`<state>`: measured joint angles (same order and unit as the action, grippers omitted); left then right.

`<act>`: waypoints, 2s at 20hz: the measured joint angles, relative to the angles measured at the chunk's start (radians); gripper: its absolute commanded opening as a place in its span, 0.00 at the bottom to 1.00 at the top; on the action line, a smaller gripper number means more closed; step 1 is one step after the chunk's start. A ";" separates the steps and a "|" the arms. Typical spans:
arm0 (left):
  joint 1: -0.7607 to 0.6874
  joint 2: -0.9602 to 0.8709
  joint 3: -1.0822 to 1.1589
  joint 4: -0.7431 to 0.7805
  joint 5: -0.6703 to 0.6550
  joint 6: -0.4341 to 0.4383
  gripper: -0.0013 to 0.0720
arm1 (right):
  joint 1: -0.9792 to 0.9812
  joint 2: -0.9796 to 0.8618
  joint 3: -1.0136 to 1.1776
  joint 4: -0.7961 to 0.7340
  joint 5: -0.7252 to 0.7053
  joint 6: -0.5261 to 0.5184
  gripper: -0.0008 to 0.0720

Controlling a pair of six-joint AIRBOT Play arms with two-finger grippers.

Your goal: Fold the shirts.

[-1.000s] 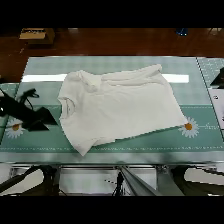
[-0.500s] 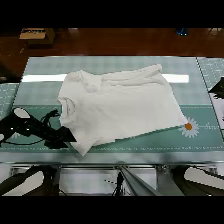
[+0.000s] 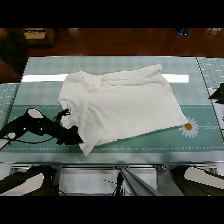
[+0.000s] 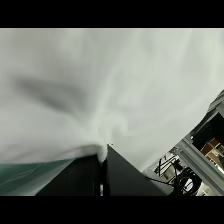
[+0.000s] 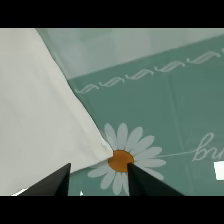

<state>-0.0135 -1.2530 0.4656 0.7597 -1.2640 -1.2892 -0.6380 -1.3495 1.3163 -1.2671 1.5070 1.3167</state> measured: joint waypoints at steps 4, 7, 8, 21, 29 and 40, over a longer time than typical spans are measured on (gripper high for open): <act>0.001 0.040 0.005 -0.013 -0.029 0.016 0.04 | -0.073 0.000 -0.176 0.059 -0.019 -0.031 0.78; 0.002 0.064 0.023 -0.018 -0.055 0.030 0.05 | -0.092 0.000 -0.292 0.095 -0.076 -0.063 0.78; 0.002 0.069 0.029 -0.018 -0.067 0.034 0.05 | -0.095 0.000 -0.327 0.101 -0.107 -0.069 0.78; 0.034 0.081 0.210 -0.019 -0.105 0.078 0.05 | 0.123 0.000 -0.566 0.261 -0.448 -0.053 0.06; 0.195 0.144 0.734 -0.063 -0.179 0.097 0.04 | 0.191 0.198 -0.334 0.482 -0.368 -0.181 0.06; 0.240 0.421 1.664 -0.047 -0.056 0.021 0.04 | 0.196 0.750 0.362 0.320 -0.600 0.051 0.06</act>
<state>0.2264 -0.8318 2.1292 0.7132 -1.3197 -1.2682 -0.4419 -0.5991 1.6787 -0.9466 0.9070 1.3674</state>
